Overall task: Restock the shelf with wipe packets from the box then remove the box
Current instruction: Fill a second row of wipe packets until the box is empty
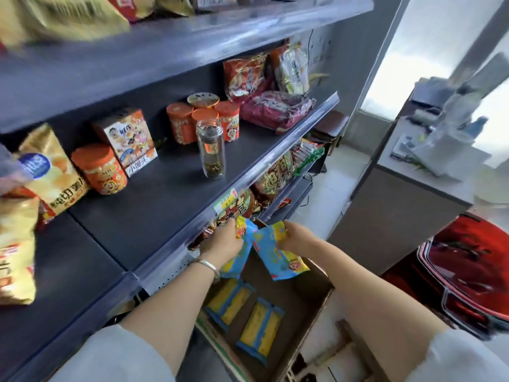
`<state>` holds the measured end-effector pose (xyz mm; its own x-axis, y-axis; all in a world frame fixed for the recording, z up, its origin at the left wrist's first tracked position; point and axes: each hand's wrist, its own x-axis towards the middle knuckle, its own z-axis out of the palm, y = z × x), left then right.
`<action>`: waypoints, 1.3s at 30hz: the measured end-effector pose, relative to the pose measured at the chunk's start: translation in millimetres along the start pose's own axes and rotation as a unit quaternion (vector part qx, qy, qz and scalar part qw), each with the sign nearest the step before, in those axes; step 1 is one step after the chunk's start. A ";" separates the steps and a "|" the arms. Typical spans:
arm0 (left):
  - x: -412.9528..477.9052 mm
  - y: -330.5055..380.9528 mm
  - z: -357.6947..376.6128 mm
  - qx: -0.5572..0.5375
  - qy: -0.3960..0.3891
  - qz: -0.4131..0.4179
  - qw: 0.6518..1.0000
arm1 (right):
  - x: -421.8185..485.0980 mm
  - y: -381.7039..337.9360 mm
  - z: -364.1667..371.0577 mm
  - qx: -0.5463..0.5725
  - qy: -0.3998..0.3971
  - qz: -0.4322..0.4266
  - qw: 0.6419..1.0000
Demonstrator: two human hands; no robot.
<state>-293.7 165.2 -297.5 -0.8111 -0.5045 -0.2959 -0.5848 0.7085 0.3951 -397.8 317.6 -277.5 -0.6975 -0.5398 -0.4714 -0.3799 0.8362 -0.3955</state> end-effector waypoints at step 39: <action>-345.6 -88.0 -301.4 -0.507 0.600 -0.019 0.619 | -225.1 -283.9 -66.9 0.527 -0.046 -0.368 0.765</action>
<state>35.0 128.4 32.1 0.1357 -0.9452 0.2970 0.1841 0.3186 0.9298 -173.6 208.2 -6.3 -0.4663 -0.8716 0.1510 0.0854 -0.2143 -0.9730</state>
